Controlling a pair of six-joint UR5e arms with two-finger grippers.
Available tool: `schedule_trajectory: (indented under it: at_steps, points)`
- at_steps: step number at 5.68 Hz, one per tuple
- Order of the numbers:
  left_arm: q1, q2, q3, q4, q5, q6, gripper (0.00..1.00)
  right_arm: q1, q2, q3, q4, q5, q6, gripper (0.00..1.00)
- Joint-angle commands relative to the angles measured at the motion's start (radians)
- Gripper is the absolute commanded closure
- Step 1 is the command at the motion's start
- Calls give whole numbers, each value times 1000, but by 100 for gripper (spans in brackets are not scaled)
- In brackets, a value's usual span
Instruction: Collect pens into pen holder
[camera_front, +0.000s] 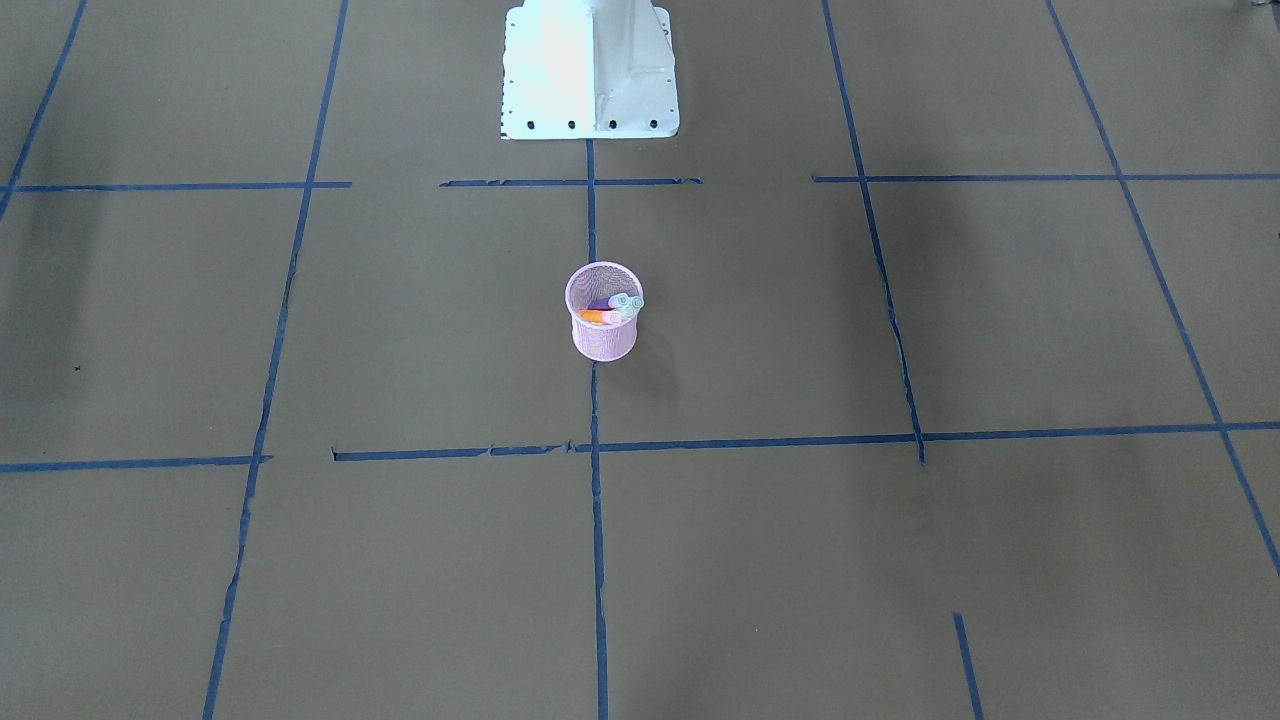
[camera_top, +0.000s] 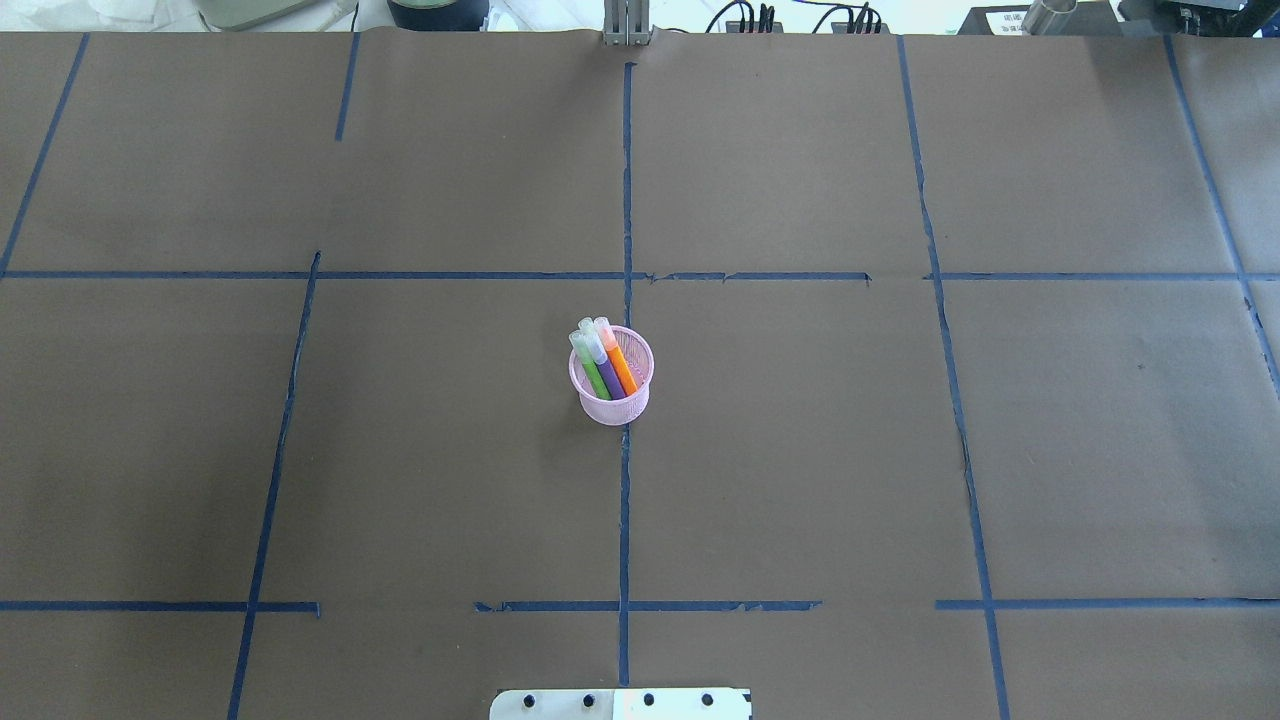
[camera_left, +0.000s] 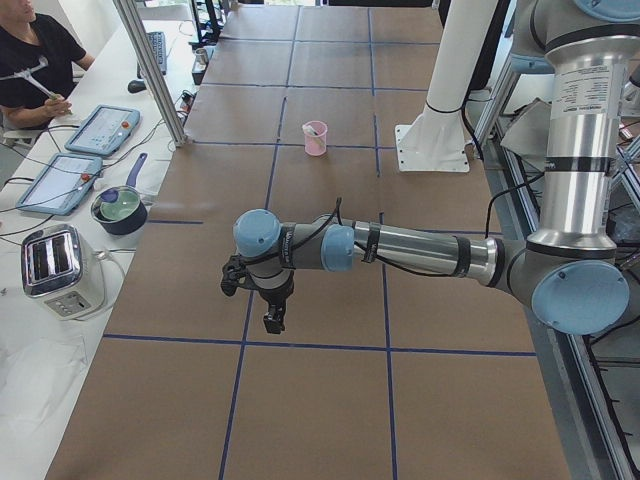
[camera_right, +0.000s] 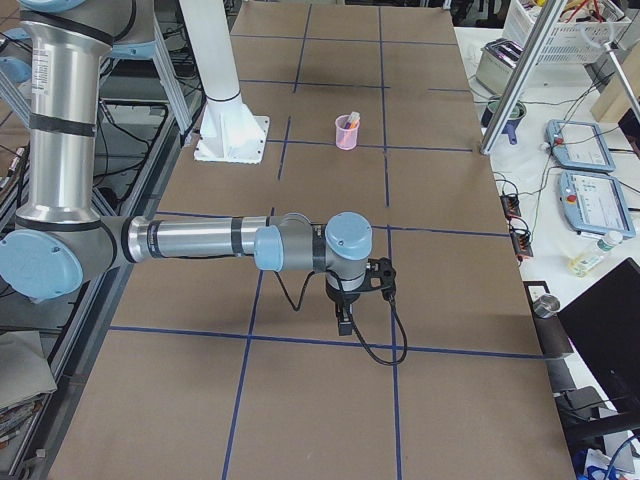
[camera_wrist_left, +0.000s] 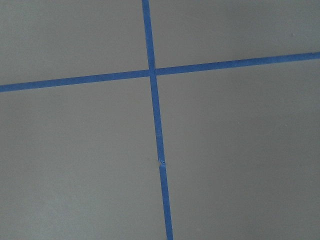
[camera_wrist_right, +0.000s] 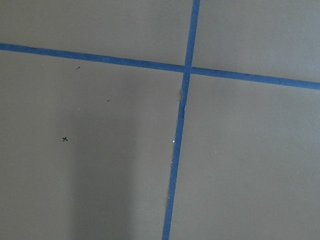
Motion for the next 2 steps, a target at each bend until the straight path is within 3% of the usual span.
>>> schedule_trajectory:
  at_steps: [1,2]
  points:
    - [0,-1,0,0,3,3,0,0,-1,5,0,1,-1,0]
    - [-2,-1,-16,2,-1,0,0,0,-1,4,0,-1,-1,0]
